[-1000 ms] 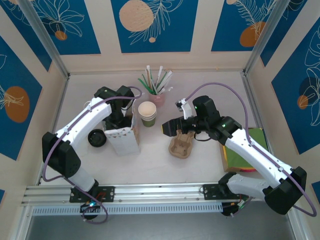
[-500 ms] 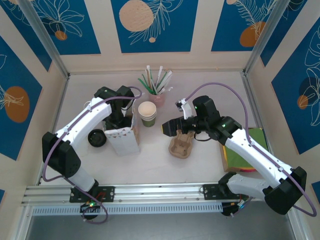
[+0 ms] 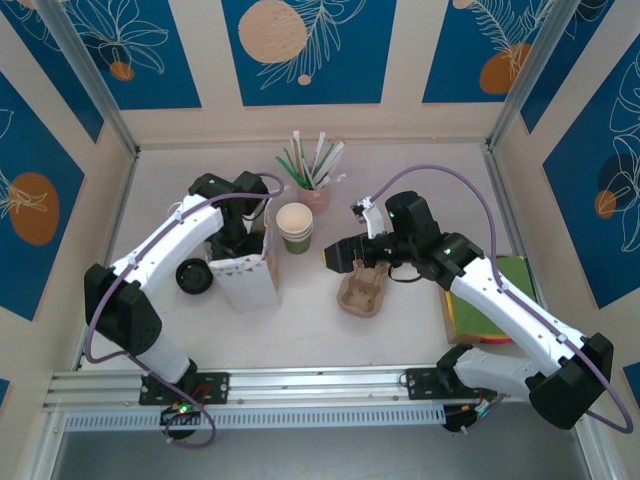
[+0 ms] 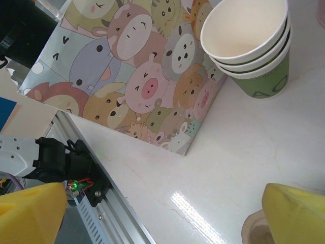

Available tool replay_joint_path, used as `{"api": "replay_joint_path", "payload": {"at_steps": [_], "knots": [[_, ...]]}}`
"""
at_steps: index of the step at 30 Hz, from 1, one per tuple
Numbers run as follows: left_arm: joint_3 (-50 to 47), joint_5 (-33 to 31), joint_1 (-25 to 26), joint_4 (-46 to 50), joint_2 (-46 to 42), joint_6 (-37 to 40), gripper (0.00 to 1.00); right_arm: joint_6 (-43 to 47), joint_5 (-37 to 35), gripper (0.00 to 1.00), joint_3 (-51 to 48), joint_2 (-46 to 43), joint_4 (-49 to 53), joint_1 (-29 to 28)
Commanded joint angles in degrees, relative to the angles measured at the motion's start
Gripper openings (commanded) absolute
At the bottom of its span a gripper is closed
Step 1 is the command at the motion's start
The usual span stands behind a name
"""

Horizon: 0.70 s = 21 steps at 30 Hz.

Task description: Pack the takeout coffee

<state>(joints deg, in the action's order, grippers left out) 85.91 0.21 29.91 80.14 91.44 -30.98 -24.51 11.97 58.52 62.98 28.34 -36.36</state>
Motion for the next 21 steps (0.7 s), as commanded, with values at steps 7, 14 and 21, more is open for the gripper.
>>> {"api": "replay_joint_path", "payload": {"at_steps": [7, 14, 21], "knots": [[6.18, -1.79, -0.31, 5.42, 1.17, -0.86, 0.57, -0.62, 0.51, 0.99, 0.9, -0.27, 0.6, -0.08], [7.75, -1.48, -0.3, 7.14, 1.29, -1.29, 0.57, -0.54, 0.6, 0.99, 0.9, -0.04, 0.34, -0.03], [8.99, -0.27, -0.34, 8.56, 1.98, -1.45, 0.57, -0.19, 0.38, 0.99, 0.64, -0.29, 0.29, -0.08]]}}
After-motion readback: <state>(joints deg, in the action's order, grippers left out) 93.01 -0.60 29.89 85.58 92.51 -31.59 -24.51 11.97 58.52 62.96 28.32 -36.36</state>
